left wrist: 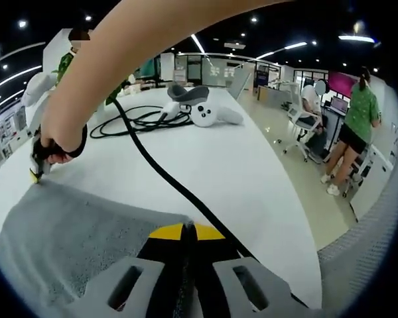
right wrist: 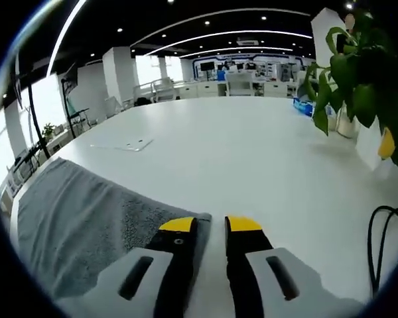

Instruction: Fold the towel on the table until its edges align and the towel forms a compact rectangular stack.

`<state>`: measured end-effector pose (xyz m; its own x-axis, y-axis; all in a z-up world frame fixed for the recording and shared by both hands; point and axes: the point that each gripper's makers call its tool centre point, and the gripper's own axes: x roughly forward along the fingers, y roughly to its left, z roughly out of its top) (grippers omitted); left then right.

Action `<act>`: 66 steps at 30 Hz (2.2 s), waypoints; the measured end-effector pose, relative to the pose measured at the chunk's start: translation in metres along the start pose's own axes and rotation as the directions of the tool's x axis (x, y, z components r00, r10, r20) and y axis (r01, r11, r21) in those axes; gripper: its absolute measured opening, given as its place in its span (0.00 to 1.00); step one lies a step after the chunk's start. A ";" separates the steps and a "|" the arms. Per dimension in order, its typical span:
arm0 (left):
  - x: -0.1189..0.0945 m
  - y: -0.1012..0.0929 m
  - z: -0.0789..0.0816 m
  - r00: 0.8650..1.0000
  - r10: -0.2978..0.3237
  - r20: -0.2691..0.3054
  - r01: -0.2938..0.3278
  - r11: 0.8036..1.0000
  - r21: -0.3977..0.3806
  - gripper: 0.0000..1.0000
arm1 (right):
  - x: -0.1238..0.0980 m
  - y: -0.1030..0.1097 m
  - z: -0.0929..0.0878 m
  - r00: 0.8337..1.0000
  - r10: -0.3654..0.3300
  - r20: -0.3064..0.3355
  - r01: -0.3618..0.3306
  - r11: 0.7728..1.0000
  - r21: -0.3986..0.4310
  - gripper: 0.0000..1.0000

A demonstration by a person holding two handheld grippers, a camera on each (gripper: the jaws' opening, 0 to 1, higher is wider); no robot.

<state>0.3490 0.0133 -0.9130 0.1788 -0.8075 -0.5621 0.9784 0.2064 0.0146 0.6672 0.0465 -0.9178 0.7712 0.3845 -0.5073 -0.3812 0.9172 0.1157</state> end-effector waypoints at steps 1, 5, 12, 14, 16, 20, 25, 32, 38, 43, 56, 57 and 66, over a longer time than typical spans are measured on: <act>0.000 0.000 0.000 1.000 0.001 0.001 -0.001 1.000 0.000 0.03 | 0.000 0.002 -0.003 1.000 0.000 -0.015 0.000 1.000 0.003 0.20; 0.000 0.000 0.000 1.000 0.002 0.005 -0.002 1.000 0.003 0.04 | 0.004 0.010 -0.002 0.999 0.014 -0.042 -0.019 0.993 -0.120 0.13; 0.000 0.000 0.000 1.000 0.002 0.003 -0.002 1.000 0.007 0.04 | 0.011 0.005 -0.001 0.999 0.030 -0.046 -0.038 0.980 -0.197 0.02; 0.000 0.000 0.000 1.000 0.002 0.003 -0.002 1.000 0.014 0.03 | 0.011 0.002 0.000 0.998 0.034 -0.044 -0.041 0.984 -0.171 0.02; 0.000 -0.001 0.000 1.000 0.014 0.003 -0.014 0.999 0.031 0.03 | 0.011 0.000 0.000 0.999 0.037 -0.035 -0.041 0.992 -0.119 0.01; -0.003 0.000 -0.001 0.999 0.036 0.014 -0.036 0.999 -0.007 0.03 | 0.005 0.009 0.006 0.997 0.072 -0.032 -0.072 0.997 0.003 0.01; -0.011 0.007 0.001 0.999 0.044 0.025 -0.043 0.998 -0.035 0.03 | -0.014 0.030 0.026 0.993 0.118 -0.003 -0.118 0.992 -0.038 0.01; -0.045 0.009 0.025 0.992 0.062 0.105 -0.055 0.996 -0.069 0.03 | -0.036 0.054 0.052 0.986 0.160 0.049 -0.160 0.987 -0.009 0.01; -0.067 0.013 0.033 0.985 0.101 0.137 -0.088 0.991 -0.097 0.03 | -0.052 0.064 0.073 0.981 0.177 0.084 -0.178 0.984 -0.003 0.01; -0.085 0.015 0.050 0.977 0.126 0.174 -0.111 0.989 -0.094 0.03 | -0.066 0.070 0.086 0.975 0.188 0.114 -0.194 0.980 0.037 0.01; -0.132 0.024 0.070 0.954 0.186 0.236 -0.163 0.980 -0.112 0.03 | -0.076 0.091 0.117 0.966 0.204 0.160 -0.217 0.974 0.069 0.01; -0.138 0.024 0.075 0.950 0.188 0.249 -0.165 0.980 -0.110 0.03 | -0.077 0.093 0.119 0.965 0.204 0.164 -0.218 0.973 0.070 0.01; -0.178 0.031 0.098 0.915 0.244 0.321 -0.208 0.968 -0.140 0.03 | -0.083 0.109 0.150 0.953 0.217 0.211 -0.244 0.963 0.113 0.02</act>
<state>0.3575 0.1091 -0.7315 0.4353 -0.8660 -0.2459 0.8951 0.4455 0.0156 0.6379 0.1301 -0.7344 0.7599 0.5874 -0.2784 -0.4979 0.8014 0.3314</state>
